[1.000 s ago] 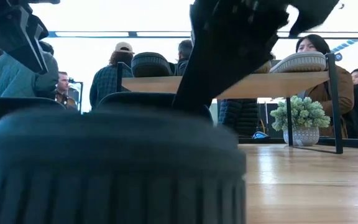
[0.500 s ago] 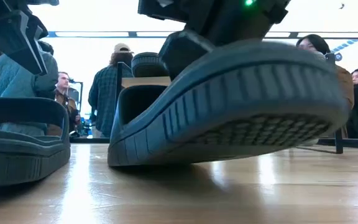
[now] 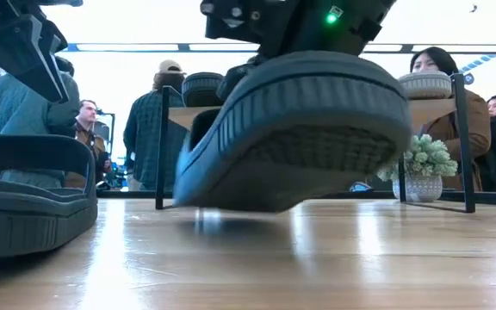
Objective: Pick and place slides into the shelf
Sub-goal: Put the black slide under the shelf
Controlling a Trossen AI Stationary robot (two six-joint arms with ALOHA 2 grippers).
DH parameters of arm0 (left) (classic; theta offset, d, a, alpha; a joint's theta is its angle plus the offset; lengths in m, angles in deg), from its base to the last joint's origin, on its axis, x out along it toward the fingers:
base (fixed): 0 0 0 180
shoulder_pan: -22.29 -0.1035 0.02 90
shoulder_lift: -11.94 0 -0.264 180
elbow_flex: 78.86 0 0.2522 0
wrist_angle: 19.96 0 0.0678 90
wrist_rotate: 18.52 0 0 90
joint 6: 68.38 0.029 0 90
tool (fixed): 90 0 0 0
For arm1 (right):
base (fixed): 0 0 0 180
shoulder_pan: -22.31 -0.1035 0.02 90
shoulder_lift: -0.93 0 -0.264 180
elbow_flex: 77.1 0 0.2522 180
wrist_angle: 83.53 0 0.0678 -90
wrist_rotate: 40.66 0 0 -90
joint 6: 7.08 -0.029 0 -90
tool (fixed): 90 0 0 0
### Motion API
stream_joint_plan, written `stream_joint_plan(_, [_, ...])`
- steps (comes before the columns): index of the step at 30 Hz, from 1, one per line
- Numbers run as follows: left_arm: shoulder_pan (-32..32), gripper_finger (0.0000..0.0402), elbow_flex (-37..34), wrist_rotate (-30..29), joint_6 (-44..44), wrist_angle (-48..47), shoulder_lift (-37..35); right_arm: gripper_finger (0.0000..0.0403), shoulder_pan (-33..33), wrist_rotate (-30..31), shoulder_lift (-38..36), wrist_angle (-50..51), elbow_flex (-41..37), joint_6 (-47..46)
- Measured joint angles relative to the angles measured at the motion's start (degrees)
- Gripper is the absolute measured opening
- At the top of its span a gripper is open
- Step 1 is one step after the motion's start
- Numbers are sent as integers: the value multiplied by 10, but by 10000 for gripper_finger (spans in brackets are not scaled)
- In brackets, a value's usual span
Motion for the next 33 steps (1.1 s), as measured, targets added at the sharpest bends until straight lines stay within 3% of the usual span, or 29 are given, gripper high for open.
stream_joint_plan(5, [0, 88, 0, -1, 0, 0, 0, 13, -13, 51, -22, 165, 0, -156])
stream_joint_plan(11, [0, 88, 0, -1, -1, 0, 0, 13, -35, 57, -24, 368, -10, -341])
stream_joint_plan(22, [0, 88, 0, -1, -2, 0, 0, 24, -16, 32, -23, 373, -106, -382])
stream_joint_plan(33, [0, 89, 1, 16, -2, 1, 0, 173, -10, 42, -26, 363, -112, -368])
